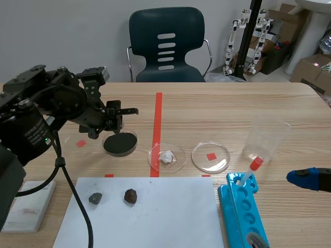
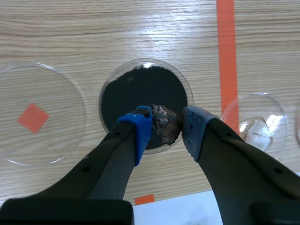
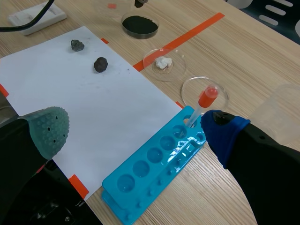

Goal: Lower the mineral onto the iron filings and hold still

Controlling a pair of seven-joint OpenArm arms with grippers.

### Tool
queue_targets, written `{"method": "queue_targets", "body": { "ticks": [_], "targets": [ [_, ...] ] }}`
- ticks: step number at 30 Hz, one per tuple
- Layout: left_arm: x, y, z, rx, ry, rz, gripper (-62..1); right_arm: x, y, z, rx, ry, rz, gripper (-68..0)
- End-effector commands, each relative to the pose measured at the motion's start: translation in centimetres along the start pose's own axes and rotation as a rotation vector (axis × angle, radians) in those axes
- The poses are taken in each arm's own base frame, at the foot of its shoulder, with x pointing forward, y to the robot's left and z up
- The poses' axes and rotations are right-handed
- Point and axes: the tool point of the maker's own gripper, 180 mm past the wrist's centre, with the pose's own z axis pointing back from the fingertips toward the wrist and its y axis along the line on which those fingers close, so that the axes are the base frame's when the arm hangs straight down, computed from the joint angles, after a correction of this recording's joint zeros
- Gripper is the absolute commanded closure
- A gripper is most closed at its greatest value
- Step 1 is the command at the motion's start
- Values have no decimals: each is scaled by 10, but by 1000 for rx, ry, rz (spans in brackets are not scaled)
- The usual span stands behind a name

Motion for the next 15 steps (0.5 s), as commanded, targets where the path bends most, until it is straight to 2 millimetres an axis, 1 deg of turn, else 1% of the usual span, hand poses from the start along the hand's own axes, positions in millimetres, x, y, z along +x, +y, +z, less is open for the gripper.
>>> {"method": "queue_targets", "body": {
  "ticks": [1, 6, 15],
  "targets": [
    [15, -2, 2, 9, -33, -13, -149, 6, -1, -1, -4, -24, -1, -587],
    [14, 0, -9, 45, -4, -10, -149, 6, -1, -1, -4, -24, -1, -587],
    [10, 1, -25, 57, 35, 0, -149, 6, -1, -1, -4, -24, -1, -587]
  ]
}}
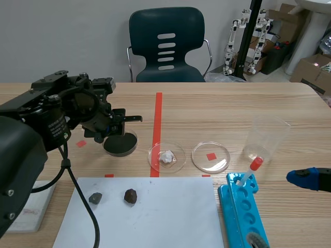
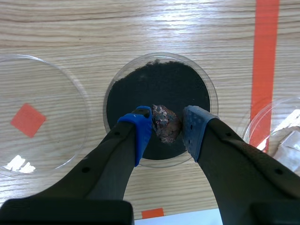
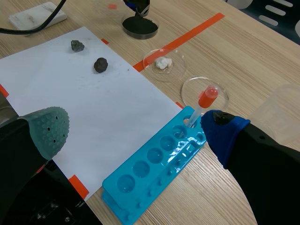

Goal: Lower the mineral onto the iron filings and hold still

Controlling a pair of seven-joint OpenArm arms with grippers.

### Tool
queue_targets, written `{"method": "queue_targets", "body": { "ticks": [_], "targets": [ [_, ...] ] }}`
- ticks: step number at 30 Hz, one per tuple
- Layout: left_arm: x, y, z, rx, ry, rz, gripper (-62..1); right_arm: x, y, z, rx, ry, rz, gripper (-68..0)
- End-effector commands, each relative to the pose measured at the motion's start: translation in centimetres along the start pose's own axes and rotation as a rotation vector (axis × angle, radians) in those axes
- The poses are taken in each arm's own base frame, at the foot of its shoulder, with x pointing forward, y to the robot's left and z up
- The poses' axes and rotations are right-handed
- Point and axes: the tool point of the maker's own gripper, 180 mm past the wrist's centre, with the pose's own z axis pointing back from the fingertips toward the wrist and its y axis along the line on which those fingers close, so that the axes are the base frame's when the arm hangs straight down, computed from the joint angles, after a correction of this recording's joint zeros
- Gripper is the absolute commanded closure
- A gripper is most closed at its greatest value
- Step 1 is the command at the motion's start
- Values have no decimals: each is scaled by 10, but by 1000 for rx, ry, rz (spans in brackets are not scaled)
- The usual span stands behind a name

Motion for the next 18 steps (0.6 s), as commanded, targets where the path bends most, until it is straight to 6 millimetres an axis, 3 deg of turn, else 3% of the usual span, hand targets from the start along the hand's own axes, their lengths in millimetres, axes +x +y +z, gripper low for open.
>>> {"method": "queue_targets", "body": {
  "ticks": [1, 18],
  "targets": [
    [20, -5, 5, -10, -46, 3, -149, 6, -1, -1, -4, -24, -1, -587],
    [3, -9, -14, -3, -7, 4, -149, 6, -1, -1, -4, -24, -1, -587]
  ]
}}
